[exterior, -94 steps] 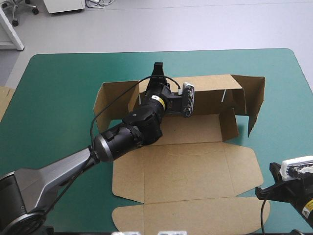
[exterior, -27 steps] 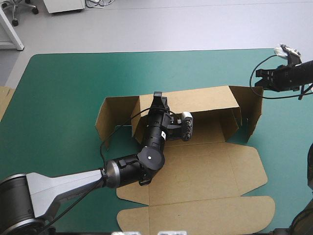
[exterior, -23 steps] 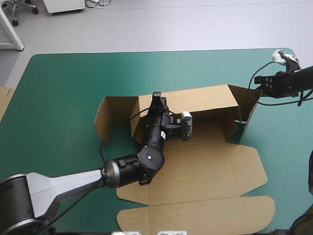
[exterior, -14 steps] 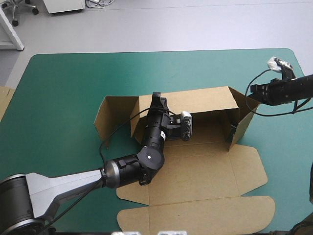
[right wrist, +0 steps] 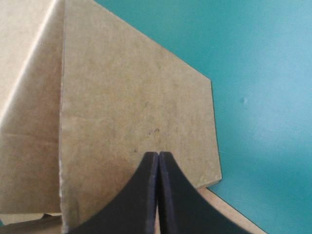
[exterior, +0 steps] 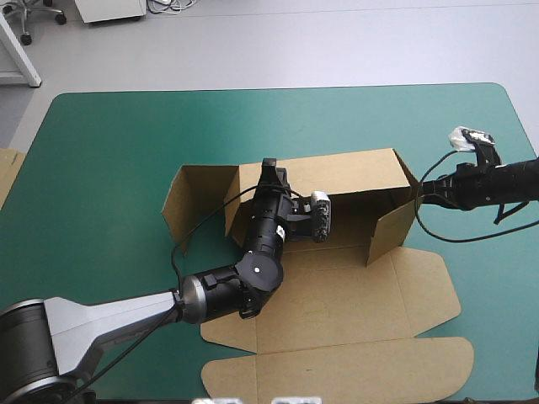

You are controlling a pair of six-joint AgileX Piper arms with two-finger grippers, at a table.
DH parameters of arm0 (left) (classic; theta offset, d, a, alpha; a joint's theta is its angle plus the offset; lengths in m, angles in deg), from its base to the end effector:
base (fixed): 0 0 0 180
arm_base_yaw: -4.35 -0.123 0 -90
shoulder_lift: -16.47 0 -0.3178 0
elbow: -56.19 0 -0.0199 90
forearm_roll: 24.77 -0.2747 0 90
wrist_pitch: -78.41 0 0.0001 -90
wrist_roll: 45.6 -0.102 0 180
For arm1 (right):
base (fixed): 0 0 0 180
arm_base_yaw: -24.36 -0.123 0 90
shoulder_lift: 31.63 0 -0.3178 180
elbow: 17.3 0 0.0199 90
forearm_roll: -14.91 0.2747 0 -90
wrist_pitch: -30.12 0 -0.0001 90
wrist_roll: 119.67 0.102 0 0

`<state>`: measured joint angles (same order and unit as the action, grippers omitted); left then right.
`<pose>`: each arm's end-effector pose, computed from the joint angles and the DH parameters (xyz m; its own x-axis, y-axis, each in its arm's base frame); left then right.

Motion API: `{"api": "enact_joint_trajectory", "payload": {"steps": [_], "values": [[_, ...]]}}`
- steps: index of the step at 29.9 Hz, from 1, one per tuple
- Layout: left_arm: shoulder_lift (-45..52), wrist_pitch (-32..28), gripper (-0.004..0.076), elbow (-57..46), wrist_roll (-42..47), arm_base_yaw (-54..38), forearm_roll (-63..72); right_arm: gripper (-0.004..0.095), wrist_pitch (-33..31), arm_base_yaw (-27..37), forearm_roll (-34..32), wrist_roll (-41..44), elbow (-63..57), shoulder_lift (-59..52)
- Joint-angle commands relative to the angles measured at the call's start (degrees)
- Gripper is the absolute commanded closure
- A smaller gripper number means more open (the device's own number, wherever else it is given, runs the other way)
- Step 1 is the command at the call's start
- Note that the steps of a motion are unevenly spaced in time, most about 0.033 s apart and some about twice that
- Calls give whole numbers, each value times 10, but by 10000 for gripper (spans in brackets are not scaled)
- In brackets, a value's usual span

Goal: Fold the box

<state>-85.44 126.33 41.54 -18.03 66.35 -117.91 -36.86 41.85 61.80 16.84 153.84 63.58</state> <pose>0.2467 -0.3028 0.3021 0.1797 0.9796 -0.0901 0.2757 0.0378 0.9605 0.3288 -0.0317 0.3201 -0.8583 -0.0055 -0.5131 -0.2978 0.8197 0.4893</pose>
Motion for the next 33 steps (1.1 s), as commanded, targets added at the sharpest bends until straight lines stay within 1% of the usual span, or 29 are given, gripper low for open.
{"api": "enact_joint_trajectory", "payload": {"steps": [1,4,6,9,11,13,15,18,22,24,26,33], "values": [[25,9,734,12,5,4,-1,920,31,-1,44,-58,-24,-38],[25,6,734,12,5,4,-2,858,56,-1,56,-111,-56,-49],[25,5,734,12,5,4,-10,767,61,-1,62,-141,-67,-52],[25,2,734,12,5,4,-20,590,59,-1,64,-171,-72,-52],[25,1,734,12,5,4,-20,496,56,-1,67,-190,-72,-52],[25,1,734,12,5,4,-20,447,46,-1,70,-209,-72,-52],[25,1,734,12,5,4,-20,437,33,-1,75,-229,-72,-52],[25,1,734,12,5,4,-16,438,15,-12,68,-235,-73,-53],[25,1,734,12,5,4,-13,438,22,-49,38,-236,-77,-59],[25,1,734,12,5,4,-13,438,28,-72,11,-229,-77,-61],[25,2,734,12,5,4,-13,437,39,-89,2,-222,-77,-61],[25,1,734,12,5,4,-12,438,34,-113,-32,-176,-77,-81]]}}
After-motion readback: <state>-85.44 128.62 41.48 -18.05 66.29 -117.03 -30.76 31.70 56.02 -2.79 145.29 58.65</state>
